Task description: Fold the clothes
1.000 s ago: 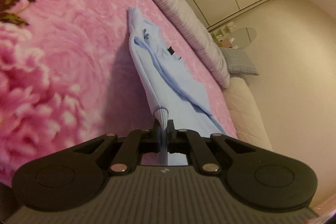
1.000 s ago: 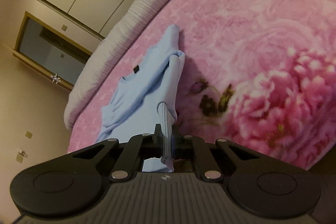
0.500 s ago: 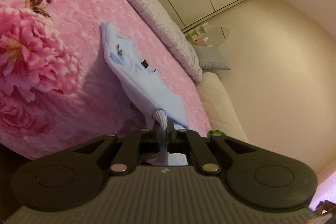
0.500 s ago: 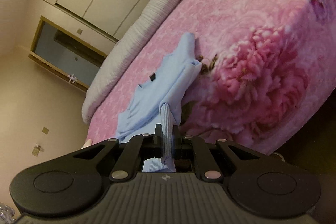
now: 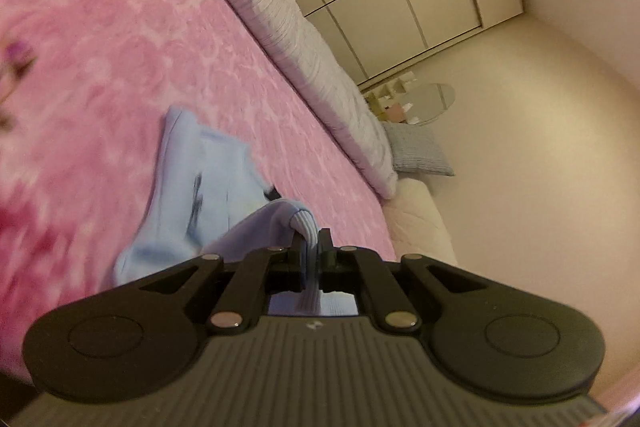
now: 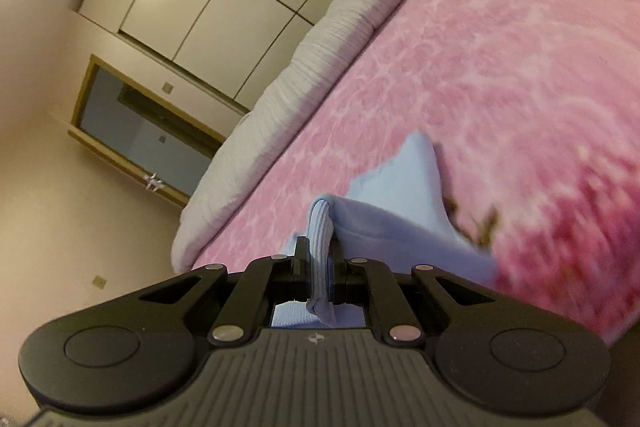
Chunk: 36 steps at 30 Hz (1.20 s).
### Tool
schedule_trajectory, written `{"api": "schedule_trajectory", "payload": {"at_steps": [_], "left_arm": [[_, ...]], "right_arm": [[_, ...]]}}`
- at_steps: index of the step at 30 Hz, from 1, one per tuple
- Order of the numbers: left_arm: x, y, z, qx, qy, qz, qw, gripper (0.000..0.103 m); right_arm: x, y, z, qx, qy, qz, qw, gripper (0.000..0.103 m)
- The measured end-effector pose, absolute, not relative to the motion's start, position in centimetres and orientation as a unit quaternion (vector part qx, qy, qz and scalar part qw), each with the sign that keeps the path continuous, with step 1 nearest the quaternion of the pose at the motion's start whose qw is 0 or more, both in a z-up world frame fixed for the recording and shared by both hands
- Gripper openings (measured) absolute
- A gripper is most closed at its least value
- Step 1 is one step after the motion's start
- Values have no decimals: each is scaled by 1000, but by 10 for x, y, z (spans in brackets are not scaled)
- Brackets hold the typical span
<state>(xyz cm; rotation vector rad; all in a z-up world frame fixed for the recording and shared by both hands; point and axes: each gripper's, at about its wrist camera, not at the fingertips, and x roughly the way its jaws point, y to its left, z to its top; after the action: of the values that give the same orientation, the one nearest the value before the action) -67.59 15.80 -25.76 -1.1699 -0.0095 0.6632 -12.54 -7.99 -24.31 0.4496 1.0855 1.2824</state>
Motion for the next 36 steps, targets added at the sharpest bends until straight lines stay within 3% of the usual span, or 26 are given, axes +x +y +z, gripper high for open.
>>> {"api": "schedule_trajectory", "payload": {"at_steps": [3, 4, 6, 7, 10, 19, 26, 31, 36], "left_arm": [[-649, 215, -274, -558, -3, 329, 762, 13], [-643, 232, -281, -562, -6, 339, 755, 24], [-637, 257, -294, -562, 5, 367, 741, 25], [-634, 269, -301, -562, 11, 381, 734, 25], [-634, 281, -311, -557, 35, 378, 739, 25], [-613, 274, -315, -465, 174, 343, 798, 29], [-607, 279, -321, -461, 172, 339, 802, 29], [-598, 283, -327, -455, 185, 336, 804, 29], [-589, 284, -328, -438, 194, 333, 812, 31]], "right_arm": [[-100, -19, -260, 191, 497, 536, 655, 9], [-92, 0, -269, 188, 507, 524, 658, 15], [-77, 31, -288, 181, 526, 506, 660, 24], [-71, 42, -298, 176, 534, 498, 660, 34], [-57, 58, -317, 161, 542, 480, 671, 43], [-32, 50, -314, 104, 498, 535, 675, 45], [-7, 19, -321, 152, 495, 539, 664, 48], [-24, 40, -328, 35, 491, 574, 655, 48], [-31, 61, -338, 24, 486, 590, 644, 48]]}}
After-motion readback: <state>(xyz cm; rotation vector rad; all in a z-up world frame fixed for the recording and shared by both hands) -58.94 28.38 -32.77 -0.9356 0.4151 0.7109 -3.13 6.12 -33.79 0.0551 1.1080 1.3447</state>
